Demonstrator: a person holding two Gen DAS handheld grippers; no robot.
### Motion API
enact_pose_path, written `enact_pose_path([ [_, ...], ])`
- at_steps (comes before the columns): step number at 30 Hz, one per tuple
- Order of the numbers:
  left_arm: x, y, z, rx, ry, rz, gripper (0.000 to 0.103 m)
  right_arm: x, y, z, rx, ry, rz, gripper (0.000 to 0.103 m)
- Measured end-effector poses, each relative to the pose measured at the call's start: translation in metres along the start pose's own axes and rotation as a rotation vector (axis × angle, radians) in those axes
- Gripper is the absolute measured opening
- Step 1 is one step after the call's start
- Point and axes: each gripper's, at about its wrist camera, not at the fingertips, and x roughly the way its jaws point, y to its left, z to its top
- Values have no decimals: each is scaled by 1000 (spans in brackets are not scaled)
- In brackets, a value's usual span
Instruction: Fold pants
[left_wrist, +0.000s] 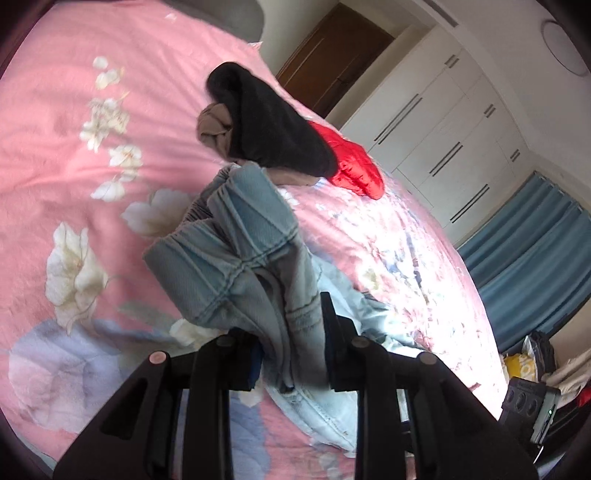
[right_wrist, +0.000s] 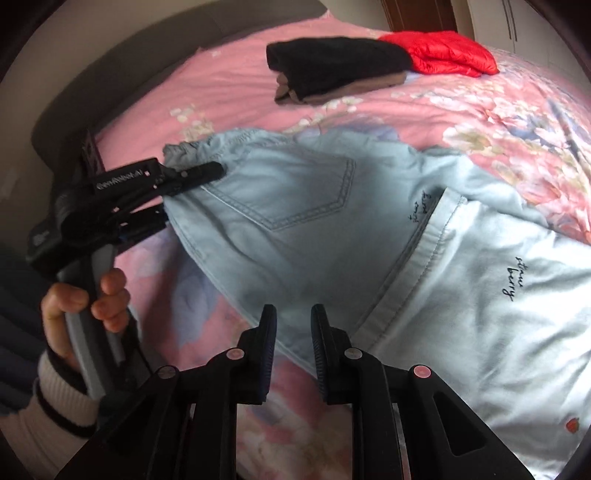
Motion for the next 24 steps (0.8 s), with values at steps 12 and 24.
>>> enact_pose_path([
  [12, 2, -127, -31, 388, 24, -129, 23, -71, -123, -50, 522, -227, 120, 37],
  [24, 69, -185, -123, 800, 235, -56, 54, -97, -167, -71, 799, -489, 518, 73],
])
